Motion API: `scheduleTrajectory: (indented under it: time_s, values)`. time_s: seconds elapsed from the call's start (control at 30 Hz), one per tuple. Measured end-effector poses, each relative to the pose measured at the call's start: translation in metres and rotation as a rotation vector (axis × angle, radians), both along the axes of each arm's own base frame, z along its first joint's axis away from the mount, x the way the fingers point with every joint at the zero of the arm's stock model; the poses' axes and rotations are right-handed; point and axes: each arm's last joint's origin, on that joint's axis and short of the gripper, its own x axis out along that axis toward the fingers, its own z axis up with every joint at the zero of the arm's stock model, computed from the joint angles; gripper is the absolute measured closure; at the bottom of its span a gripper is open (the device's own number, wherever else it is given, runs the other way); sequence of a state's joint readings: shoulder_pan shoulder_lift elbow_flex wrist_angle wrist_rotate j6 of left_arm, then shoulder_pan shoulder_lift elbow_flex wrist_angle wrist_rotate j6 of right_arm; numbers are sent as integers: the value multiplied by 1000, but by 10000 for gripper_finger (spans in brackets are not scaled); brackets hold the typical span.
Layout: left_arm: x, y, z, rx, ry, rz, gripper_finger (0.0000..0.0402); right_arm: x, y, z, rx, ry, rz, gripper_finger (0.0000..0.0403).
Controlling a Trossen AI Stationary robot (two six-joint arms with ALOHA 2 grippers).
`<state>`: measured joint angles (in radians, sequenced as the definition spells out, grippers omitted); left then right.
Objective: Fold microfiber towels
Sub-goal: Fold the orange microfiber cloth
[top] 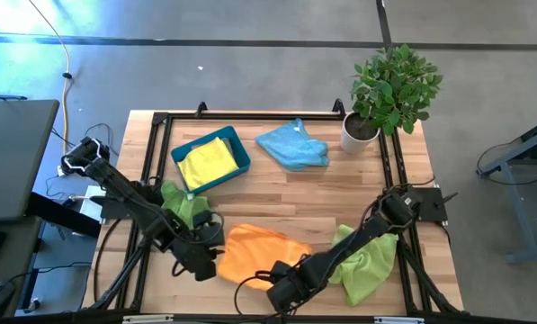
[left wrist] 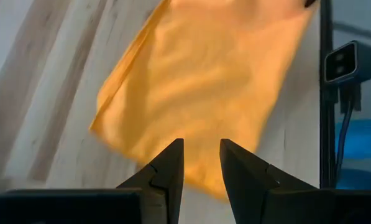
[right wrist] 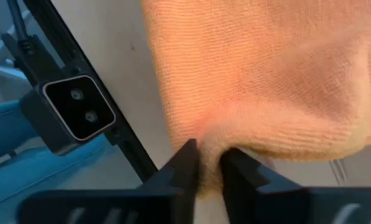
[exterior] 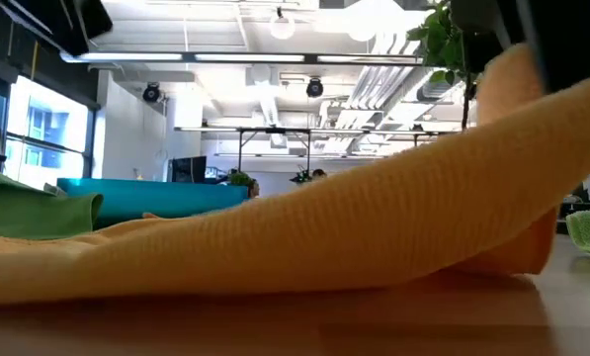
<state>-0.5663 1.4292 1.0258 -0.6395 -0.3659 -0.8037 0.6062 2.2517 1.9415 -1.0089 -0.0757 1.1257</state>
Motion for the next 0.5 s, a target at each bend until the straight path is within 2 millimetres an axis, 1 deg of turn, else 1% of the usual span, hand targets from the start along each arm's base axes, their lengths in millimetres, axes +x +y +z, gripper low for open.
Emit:
scheduleTrajectory:
  time_s: [0.13,0.23,0.33,0.5]
  values:
    - [7,4,-18,-9,-81,-29,308,-5,-1,-1,-22,43,5,280]
    - [12,7,-34,-24,-81,-26,308,-9,-4,3,-49,94,14,246]
    - [18,8,-47,-13,-59,-46,308,-17,-6,8,-100,151,62,230]
    - [27,8,-69,30,-4,-54,308,-29,-9,10,-172,235,151,227]
